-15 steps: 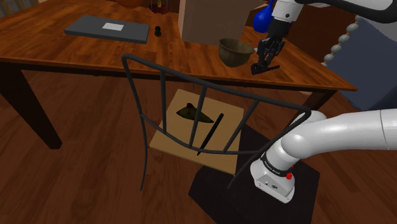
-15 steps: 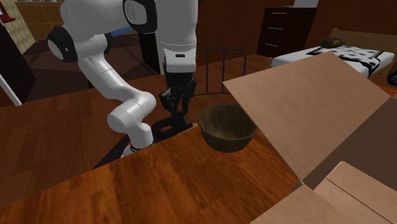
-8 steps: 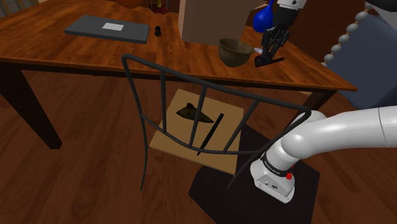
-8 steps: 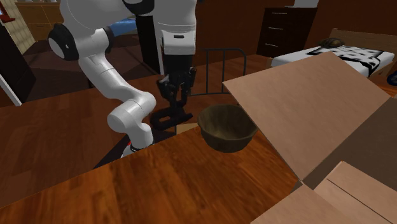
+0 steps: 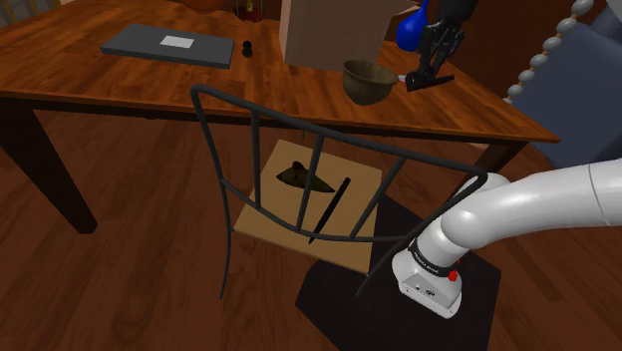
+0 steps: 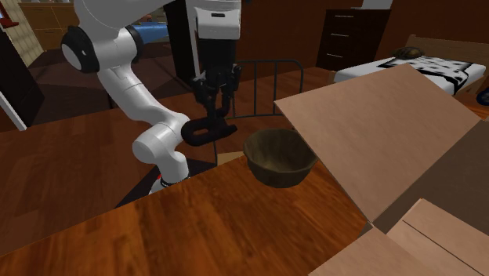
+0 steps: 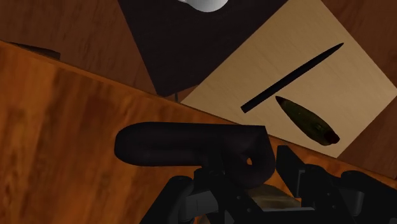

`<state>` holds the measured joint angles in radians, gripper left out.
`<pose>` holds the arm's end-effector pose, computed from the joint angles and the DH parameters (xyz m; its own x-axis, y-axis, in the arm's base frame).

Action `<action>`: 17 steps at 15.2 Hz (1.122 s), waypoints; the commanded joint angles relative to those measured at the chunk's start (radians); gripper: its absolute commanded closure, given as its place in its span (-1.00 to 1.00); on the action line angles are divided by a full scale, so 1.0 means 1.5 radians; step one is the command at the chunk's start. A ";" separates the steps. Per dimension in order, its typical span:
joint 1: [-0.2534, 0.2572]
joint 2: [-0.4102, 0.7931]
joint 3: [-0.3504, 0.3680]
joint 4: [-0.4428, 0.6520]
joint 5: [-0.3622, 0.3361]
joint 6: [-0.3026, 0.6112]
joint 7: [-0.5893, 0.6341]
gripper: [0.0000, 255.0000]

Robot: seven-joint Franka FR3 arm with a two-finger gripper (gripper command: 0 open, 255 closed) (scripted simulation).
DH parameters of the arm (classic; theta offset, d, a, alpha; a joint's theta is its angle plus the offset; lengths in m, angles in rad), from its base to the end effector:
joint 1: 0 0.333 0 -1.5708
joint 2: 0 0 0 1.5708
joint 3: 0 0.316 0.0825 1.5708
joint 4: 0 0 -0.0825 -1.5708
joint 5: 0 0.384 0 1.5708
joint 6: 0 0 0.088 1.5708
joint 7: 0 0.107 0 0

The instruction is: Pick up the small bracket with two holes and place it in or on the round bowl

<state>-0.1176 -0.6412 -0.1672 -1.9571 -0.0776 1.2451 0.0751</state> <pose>0.2891 -0.1222 0.6948 0.9382 -0.3366 -0.0802 -0.3390 -0.9406 -0.0185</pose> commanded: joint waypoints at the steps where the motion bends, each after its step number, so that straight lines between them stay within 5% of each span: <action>1: 0.001 0.010 0.000 0.026 0.001 -0.016 -0.001 1.00; 8: 0.004 0.044 0.000 0.112 0.005 -0.069 -0.004 1.00; 17: 0.027 0.263 0.021 0.321 0.049 -0.061 0.040 1.00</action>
<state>-0.0801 -0.2871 -0.1357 -1.5119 -0.0096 1.1503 0.1328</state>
